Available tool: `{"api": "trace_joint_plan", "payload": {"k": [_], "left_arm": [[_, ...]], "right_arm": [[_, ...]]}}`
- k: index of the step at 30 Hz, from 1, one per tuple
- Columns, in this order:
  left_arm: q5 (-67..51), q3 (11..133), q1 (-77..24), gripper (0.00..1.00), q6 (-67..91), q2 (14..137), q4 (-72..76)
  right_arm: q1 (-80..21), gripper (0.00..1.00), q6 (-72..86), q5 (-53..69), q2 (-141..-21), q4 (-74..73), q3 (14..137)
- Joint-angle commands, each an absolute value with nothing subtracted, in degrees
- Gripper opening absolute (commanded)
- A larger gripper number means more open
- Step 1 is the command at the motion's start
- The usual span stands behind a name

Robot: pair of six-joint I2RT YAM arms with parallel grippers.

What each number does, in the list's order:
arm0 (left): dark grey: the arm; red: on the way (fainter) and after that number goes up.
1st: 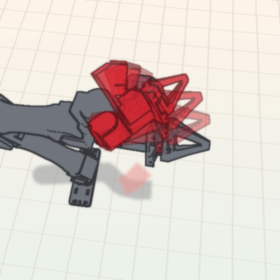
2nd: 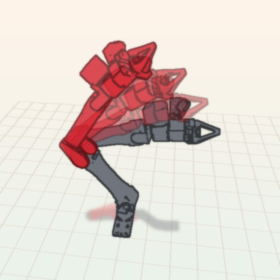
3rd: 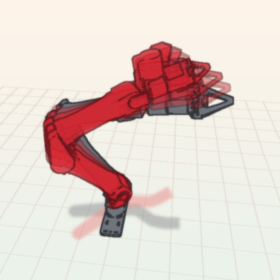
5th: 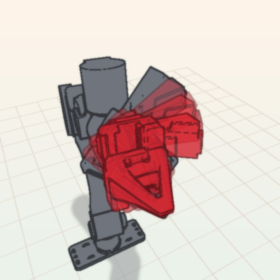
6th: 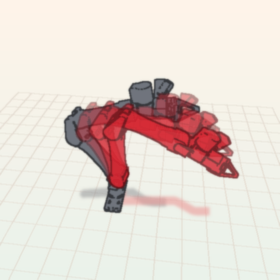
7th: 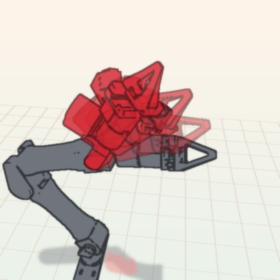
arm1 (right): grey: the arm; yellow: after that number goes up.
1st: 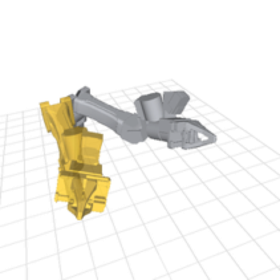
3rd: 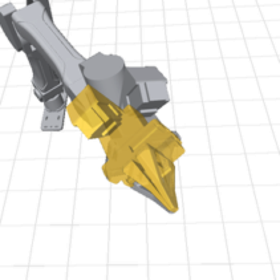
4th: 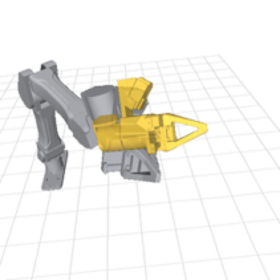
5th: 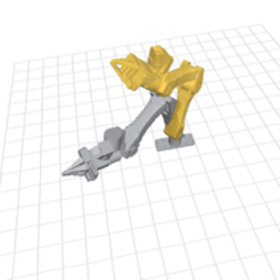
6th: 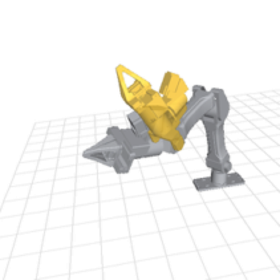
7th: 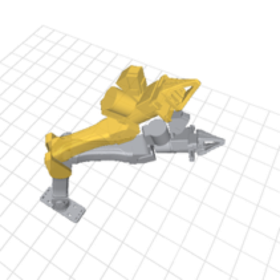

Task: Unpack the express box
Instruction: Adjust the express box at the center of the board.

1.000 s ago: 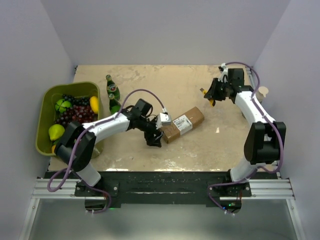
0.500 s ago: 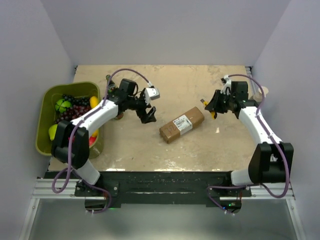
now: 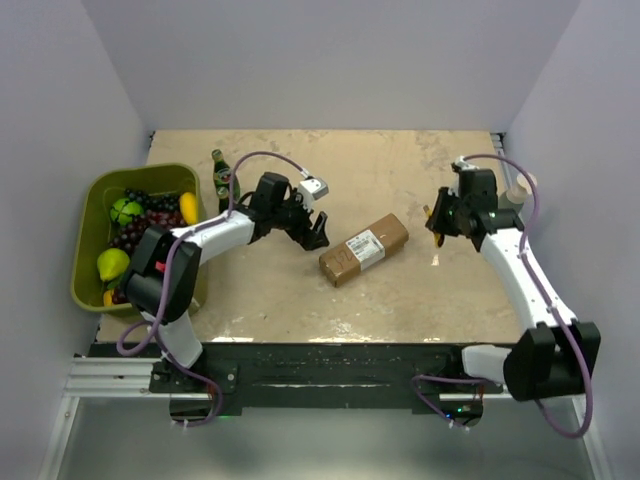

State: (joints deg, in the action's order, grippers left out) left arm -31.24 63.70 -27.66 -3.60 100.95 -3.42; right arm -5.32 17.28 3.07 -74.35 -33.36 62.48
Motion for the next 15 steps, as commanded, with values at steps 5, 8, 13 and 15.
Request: {"api": "trace_joint_plan", "payload": {"k": [5,8,13,15], "left_arm": [[-34.9,56.7,-30.3,0.88,3.5,98.7,1.1],[-37.1,53.0,-31.9,0.87,5.8,96.6,3.8],[-44.2,49.0,-35.0,0.87,8.3,95.9,9.7],[-46.7,48.3,-35.5,0.86,8.4,95.9,10.6]], "right_arm": [[-5.4,0.0,16.1,3.9,-69.1,-41.9,51.9],[-6.5,0.0,15.2,6.0,-71.5,-41.5,51.3],[-8.5,0.0,14.9,8.5,-74.9,-38.3,50.8],[-9.4,0.0,14.8,8.2,-75.4,-37.6,51.8]]}}
